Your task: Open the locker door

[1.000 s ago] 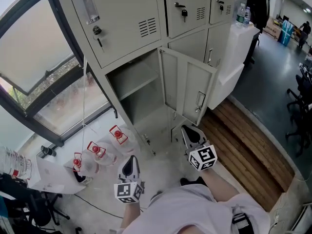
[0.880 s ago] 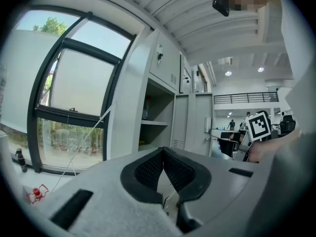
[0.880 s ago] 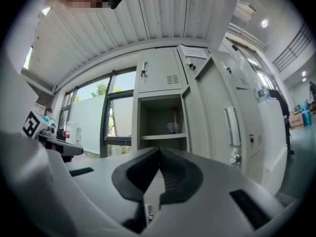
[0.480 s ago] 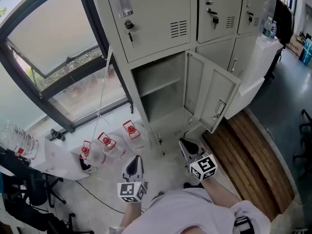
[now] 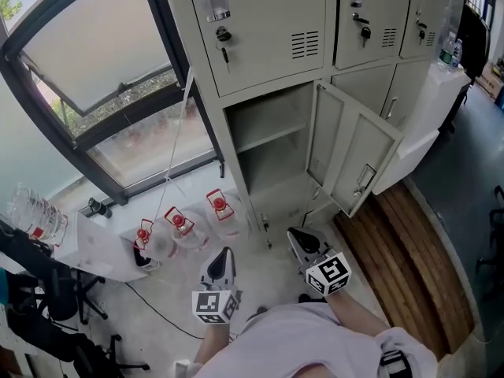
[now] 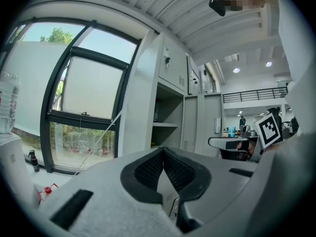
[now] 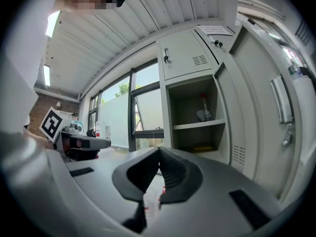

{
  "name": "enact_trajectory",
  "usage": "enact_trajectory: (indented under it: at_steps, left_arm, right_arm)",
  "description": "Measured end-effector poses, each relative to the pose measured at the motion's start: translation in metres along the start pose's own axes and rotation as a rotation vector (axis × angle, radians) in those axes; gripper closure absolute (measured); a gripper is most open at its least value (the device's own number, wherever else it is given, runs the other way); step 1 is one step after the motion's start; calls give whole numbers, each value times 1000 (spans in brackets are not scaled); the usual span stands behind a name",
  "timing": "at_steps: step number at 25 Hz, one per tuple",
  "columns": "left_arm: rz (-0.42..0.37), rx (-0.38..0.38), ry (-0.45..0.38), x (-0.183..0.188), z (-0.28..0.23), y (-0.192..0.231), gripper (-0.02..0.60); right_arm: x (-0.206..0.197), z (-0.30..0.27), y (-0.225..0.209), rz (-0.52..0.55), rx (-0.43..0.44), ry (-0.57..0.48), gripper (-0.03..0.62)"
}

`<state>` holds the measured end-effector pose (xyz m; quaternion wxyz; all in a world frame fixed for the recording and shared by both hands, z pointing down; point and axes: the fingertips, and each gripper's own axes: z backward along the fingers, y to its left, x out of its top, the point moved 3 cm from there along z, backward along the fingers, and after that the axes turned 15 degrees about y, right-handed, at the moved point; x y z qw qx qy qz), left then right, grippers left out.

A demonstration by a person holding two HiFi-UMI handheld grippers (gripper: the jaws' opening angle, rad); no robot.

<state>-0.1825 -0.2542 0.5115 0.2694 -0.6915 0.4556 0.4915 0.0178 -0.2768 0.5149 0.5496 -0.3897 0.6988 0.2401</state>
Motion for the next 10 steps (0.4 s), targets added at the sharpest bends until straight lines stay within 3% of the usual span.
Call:
enact_trajectory:
  at_steps: [10]
  left_arm:
    - [4, -8, -2, 3, -4, -2, 578]
  right_arm:
    - [-3, -2, -2, 3, 6, 9, 582]
